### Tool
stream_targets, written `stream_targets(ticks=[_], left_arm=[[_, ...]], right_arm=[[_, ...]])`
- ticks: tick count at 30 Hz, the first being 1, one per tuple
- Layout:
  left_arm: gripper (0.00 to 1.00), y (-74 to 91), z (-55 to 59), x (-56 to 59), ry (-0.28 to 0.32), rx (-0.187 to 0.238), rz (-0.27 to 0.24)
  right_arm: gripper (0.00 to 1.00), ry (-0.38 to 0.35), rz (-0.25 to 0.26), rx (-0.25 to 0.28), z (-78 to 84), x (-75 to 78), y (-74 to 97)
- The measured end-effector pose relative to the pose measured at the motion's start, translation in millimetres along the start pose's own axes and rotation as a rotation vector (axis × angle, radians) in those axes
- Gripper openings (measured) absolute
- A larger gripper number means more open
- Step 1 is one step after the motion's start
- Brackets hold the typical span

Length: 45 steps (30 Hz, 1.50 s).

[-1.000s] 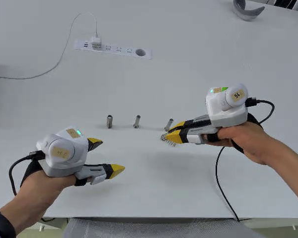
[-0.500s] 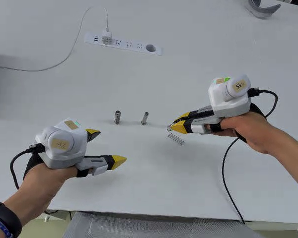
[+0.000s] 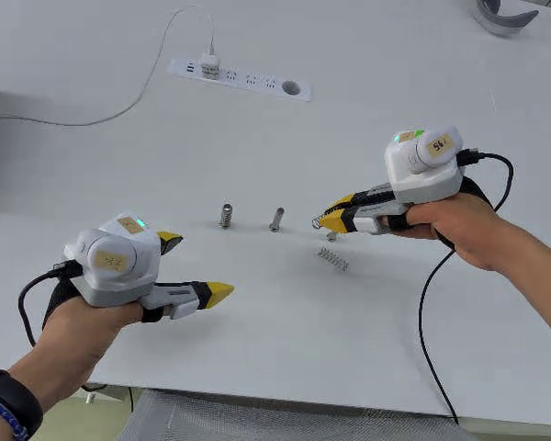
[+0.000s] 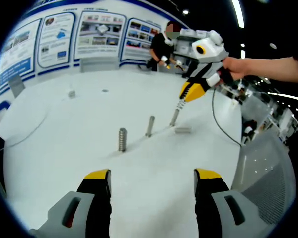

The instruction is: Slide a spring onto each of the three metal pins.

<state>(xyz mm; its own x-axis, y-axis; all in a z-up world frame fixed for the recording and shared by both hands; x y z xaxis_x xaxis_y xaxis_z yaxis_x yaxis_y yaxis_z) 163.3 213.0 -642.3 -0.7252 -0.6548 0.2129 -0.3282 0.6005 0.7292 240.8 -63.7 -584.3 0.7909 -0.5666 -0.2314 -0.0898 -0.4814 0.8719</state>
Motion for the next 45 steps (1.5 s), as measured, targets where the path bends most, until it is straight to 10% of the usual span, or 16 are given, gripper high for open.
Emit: stream_targets(ticks=[45], left_arm=[[0.74, 12.3, -5.6, -12.1, 0.061, 0.051, -0.027]], right_arm=[[0.13, 0.101, -0.026, -0.093, -40.6, 18.1, -41.9]])
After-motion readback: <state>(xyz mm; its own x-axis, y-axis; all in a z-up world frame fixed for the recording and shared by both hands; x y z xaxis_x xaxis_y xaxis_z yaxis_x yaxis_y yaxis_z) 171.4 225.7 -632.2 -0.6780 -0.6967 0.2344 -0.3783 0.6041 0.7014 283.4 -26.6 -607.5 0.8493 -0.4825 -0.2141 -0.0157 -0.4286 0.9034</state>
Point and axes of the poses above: the centre of the closed fingertips' face, and the gripper's own axes: y roughly backward along the fingers, x roughly to its right, z roughly out of its underside, the point moved 10 cm from there along y, roughly backward along the fingers, and after that the axes turned 14 degrees about -x, right-handed, at the moved point
